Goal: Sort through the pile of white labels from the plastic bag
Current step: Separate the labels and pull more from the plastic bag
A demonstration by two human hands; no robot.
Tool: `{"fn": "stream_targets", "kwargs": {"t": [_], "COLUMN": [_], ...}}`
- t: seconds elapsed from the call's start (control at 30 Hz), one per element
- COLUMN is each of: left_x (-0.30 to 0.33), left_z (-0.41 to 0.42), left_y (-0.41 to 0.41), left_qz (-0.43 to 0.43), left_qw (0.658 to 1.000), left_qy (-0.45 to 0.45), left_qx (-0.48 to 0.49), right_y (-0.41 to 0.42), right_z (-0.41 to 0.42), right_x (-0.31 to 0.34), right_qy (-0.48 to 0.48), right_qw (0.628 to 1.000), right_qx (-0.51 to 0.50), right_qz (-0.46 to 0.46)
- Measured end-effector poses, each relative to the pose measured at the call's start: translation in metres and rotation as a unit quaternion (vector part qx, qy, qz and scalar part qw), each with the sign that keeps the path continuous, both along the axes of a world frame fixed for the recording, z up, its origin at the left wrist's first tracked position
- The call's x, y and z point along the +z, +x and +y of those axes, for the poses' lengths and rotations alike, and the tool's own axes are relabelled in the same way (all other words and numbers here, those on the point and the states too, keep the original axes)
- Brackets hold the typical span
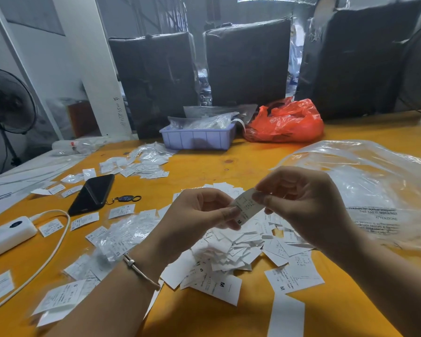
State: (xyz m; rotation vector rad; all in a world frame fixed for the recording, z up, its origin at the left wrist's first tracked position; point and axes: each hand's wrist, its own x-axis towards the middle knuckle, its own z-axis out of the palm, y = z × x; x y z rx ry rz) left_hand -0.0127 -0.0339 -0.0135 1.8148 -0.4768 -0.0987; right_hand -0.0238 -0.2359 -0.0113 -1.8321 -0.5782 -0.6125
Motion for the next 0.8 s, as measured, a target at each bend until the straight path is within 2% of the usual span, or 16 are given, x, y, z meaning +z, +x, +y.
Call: {"fn": "stream_targets", "kwargs": {"t": [0.13,0.23,0.33,0.47,0.57,0.7,0.8], "left_x": [0.0016,0.0016,0.0019,0.0033,0.0039,0.0044,0.0036], "left_z": [-0.0006,-0.0017,-0.0025,-0.0037,-0.0035,-0.0022,-0.0018], "left_y": [-0.0006,-0.0007,-0.0010,-0.0026,-0.0030,-0.0029,-0.0024], "left_qz": [0.044,0.056,0.066,0.075,0.077,0.084,0.088], "left_qw": [0.998,0.997,0.997,0.997,0.997,0.995,0.994], "left_qy": [-0.035,-0.042,-0.043,-0.023,-0.023,-0.048,-0.050], "left_qx": [-0.012,-0.012,-0.017,-0.024,-0.021,-0.019,-0.029], "right_y": [-0.0002,-0.0009,-0.0029,-0.0030,-0.0013,-0.0033,-0.0050], "right_z": [0.0000,0.0029,0.0043,0.0025,0.0009,0.0031,0.0039], "right_x": [-0.0017,-0.0030,-0.0022,-0.0023,-0.0025,-0.0026,-0.0032], "right_qy": [0.052,0.056,0.049,0.070,0.098,0.032,0.002], "right_qw": [0.998,0.997,0.995,0.982,0.980,0.991,0.989], "right_qx": [0.023,0.035,0.043,0.082,0.069,0.054,0.068], "right_qz": [0.029,0.052,0.073,0.157,0.160,0.121,0.133]}}
